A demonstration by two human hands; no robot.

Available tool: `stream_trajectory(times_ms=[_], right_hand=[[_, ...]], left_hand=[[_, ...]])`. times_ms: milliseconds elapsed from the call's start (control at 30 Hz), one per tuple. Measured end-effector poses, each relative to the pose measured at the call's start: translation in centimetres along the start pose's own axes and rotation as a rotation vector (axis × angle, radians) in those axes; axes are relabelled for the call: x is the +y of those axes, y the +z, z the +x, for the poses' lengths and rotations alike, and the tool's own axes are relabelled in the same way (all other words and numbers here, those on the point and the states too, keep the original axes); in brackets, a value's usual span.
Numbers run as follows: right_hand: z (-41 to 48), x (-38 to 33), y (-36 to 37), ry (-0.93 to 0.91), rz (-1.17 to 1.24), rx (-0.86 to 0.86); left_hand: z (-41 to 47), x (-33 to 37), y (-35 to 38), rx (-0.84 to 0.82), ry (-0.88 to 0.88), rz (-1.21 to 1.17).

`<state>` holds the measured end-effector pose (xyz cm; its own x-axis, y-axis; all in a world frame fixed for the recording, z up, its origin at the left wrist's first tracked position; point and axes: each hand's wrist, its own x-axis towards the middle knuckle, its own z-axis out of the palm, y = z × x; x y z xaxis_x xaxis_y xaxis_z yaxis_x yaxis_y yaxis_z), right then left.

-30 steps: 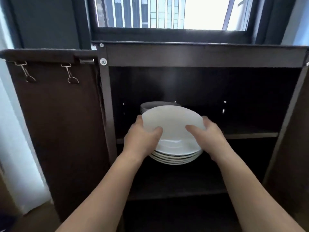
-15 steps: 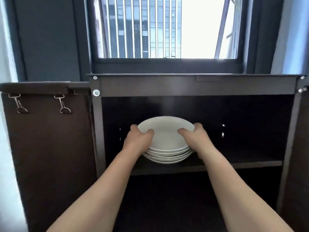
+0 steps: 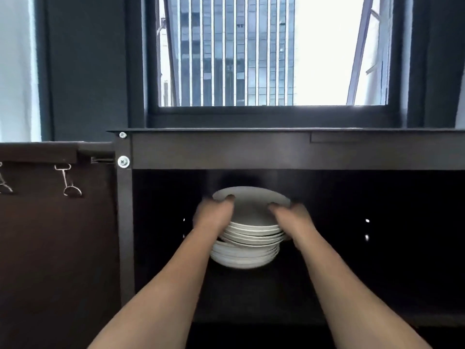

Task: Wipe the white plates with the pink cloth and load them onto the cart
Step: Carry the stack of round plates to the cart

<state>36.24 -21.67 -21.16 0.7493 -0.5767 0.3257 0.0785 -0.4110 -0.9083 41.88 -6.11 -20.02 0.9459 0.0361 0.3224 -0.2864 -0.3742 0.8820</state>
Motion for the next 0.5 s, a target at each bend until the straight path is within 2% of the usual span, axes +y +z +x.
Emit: stream_trajectory(times_ms=[367, 500], right_hand=[[2.7, 0.1, 2.0, -0.052, -0.106, -0.045], [3.2, 1.5, 2.9, -0.015, 0.001, -0.032]], left_hand=[[3.3, -1.6, 1.8, 0.029, -0.031, -0.037], [3.8, -2.2, 2.3, 0.017, -0.044, -0.043]])
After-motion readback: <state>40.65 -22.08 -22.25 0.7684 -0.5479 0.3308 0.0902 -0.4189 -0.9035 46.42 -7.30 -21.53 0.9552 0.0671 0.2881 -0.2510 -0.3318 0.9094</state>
